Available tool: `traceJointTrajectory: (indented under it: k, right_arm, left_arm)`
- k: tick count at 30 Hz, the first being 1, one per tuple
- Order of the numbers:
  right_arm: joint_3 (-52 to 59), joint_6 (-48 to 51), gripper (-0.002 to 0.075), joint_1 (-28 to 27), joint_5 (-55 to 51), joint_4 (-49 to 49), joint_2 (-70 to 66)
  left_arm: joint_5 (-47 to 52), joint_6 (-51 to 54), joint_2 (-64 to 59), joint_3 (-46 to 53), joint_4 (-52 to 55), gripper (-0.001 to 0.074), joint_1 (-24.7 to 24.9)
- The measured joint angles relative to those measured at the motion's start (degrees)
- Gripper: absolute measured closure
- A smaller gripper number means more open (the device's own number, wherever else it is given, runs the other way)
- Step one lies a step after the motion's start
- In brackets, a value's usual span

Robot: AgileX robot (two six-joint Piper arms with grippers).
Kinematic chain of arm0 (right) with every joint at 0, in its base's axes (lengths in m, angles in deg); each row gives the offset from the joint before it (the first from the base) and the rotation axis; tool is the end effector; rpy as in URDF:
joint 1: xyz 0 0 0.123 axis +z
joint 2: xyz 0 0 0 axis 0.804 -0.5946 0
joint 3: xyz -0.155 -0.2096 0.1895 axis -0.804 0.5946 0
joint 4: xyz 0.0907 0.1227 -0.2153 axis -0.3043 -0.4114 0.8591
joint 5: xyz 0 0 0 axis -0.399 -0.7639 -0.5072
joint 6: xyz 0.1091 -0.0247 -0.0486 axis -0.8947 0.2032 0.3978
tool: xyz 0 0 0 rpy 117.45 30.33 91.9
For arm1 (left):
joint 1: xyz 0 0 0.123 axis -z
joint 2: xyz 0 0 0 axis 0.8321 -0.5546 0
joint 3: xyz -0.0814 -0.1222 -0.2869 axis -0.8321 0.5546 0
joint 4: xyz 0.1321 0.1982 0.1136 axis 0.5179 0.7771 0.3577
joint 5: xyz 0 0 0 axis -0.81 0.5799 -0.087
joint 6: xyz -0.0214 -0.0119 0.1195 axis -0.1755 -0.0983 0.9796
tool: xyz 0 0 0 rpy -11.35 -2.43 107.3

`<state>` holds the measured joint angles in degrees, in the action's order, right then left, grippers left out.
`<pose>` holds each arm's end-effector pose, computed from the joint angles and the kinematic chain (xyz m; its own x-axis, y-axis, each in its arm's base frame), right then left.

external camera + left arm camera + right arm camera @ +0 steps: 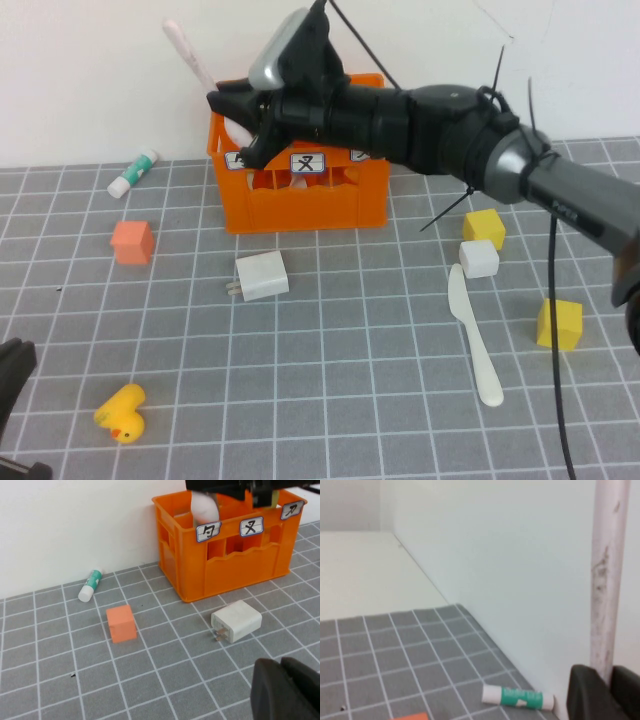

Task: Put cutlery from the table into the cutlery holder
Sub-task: Place the spoon on the box

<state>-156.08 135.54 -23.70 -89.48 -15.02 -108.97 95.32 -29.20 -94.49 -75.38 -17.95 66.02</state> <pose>0.5141 0.3676 0.2594 0.0974 -0.1808 -0.9787 -0.8731 0.4565 -0.1712 0.1022 -0.0309 0.2943 -0.2158 0.0458 -0.9754 0.2735 0.9618 -0.0154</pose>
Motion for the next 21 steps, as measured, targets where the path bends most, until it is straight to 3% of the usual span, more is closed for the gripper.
traceJointTrajectory:
  k: [10, 17, 21]
  right_arm:
    - [-0.92, 0.00, 0.0652, 0.13, 2.75, 0.00, -2.42]
    - [-1.05, -0.35, 0.0358, 0.21, 4.07, -0.09, -2.71]
    - [-1.05, -0.74, 0.0289, 0.21, 4.23, -0.09, -2.71]
  left_arm:
    - [0.00, 0.22, 0.00, 0.19, 0.00, 0.0736, 0.00]
    - [0.00, 0.36, 0.00, 0.19, 0.00, 0.0736, 0.00]
    - [0.00, 0.36, 0.00, 0.19, 0.00, 0.0736, 0.00]
